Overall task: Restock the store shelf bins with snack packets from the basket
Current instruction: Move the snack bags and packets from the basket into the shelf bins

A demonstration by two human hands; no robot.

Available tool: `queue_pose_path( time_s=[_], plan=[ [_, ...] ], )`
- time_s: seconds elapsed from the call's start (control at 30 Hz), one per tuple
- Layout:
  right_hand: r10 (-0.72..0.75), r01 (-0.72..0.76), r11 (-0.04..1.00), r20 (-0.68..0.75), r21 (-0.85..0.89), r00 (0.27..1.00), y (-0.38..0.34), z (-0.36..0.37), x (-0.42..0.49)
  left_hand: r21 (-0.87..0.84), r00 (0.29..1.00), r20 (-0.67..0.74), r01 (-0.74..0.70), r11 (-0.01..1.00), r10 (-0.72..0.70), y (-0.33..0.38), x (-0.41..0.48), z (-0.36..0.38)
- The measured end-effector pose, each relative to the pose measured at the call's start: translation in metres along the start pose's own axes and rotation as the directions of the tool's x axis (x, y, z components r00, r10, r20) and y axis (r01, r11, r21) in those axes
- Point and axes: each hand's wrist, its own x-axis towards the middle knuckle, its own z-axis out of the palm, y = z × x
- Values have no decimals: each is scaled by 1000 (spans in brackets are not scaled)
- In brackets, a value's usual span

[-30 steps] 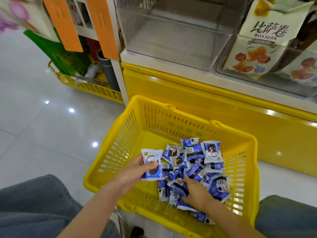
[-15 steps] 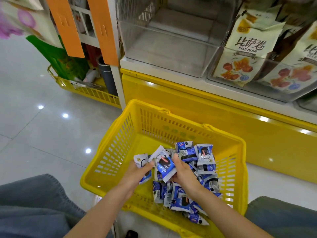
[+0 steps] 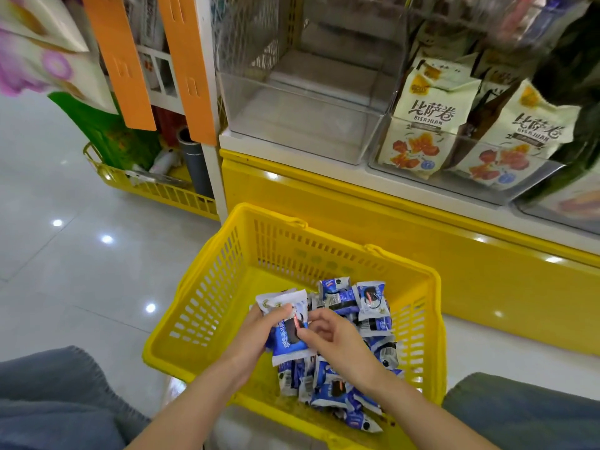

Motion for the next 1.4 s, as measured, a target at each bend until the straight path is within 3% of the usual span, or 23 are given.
queue_pose_path(
  time_s=[0.07, 0.13, 0.2, 0.3, 0.43, 0.6, 0.77, 1.1, 1.23, 1.4],
  plan=[
    [-28, 28, 1000, -34, -11, 999, -3, -9, 0, 2, 1000, -1, -18, 1000, 18, 5, -1, 1],
    [-28, 24, 999, -180, -27, 983, 0, -25, 9, 3, 999, 8, -37, 999, 37, 11, -1, 0],
    [-6, -43, 991, -367, -124, 930, 11, -46, 22, -6, 999, 18, -46, 999, 46, 18, 0, -2],
    [89, -236, 941, -496, -243, 864, 42, -75, 38, -28, 999, 31, -42, 999, 42, 23, 0, -5],
    [223, -422, 858, -527, -293, 820, 80, -100, 51, -54, 1000, 16, 27, 998, -27, 23, 3, -9],
    [349, -482, 859, -494, -171, 797, 96, -107, 65, -144, 992, 41, 127, 981, -122, 23, 6, -5],
    [380, -541, 809, -497, -230, 780, 99, -106, 69, -147, 988, 99, 134, 980, -120, 25, 7, 0],
    [396, -540, 817, -486, -201, 779, 81, -112, 60, -114, 998, 57, 29, 993, -22, 50, 7, 7],
    [284, -427, 855, -422, -296, 861, 51, -112, 51, -100, 996, 56, -57, 993, 63, 72, 0, 12],
    [63, -167, 943, -337, -288, 939, -16, -112, 38, -58, 983, 84, -158, 986, 163, 109, -6, 12]
  ],
)
